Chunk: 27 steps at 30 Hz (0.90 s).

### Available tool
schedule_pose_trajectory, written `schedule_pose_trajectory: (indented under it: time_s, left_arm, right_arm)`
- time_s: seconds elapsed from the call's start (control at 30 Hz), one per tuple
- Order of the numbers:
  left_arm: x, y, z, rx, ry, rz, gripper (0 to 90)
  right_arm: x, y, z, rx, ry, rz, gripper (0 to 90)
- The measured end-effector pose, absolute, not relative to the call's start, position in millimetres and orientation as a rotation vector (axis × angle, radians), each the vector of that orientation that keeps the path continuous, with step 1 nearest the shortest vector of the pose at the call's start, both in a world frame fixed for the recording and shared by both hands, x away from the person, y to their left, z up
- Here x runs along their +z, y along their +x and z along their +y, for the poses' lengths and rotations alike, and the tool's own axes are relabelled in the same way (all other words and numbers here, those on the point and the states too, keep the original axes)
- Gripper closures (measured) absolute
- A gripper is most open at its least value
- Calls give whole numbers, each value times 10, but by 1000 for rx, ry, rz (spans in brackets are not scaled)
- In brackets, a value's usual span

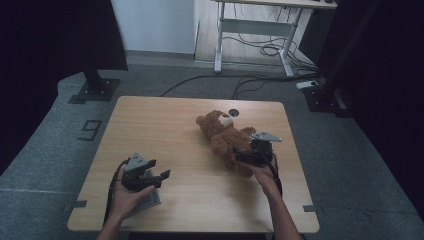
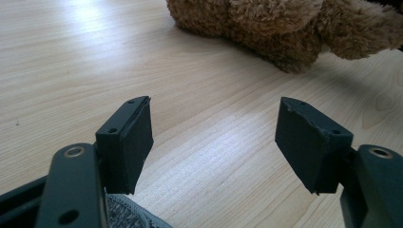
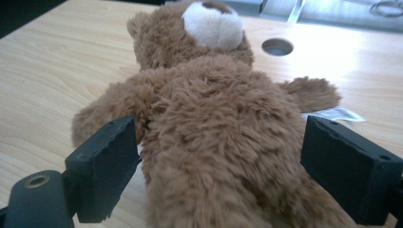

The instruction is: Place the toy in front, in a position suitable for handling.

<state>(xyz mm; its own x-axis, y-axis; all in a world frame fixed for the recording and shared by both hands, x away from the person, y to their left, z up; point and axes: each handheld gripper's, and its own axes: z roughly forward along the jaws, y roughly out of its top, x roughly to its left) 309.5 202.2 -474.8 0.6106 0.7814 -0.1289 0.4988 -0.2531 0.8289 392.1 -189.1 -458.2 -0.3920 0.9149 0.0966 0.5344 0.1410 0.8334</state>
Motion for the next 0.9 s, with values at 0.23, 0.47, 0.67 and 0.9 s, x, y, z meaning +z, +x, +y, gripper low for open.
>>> schedule_pose_trajectory:
  time_s: [0.23, 0.47, 0.67, 0.9]
  left_arm:
    - [-4796, 3105, 2056, 383, 1917, 1033, 292]
    - [-4808, 3080, 2092, 382, 1924, 1034, 293]
    - [-4816, 3076, 2113, 371, 1917, 1037, 295]
    - [-4828, 3063, 2123, 367, 1917, 1038, 297]
  right_arm:
    - [-4808, 4121, -1784, 1036, 1437, 2045, 107]
    - [-4982, 4185, -1776, 962, 1463, 2057, 62]
    - [-5041, 4166, -1829, 998, 1471, 2040, 194]
    - [-5052, 4121, -1915, 1088, 1413, 2049, 436]
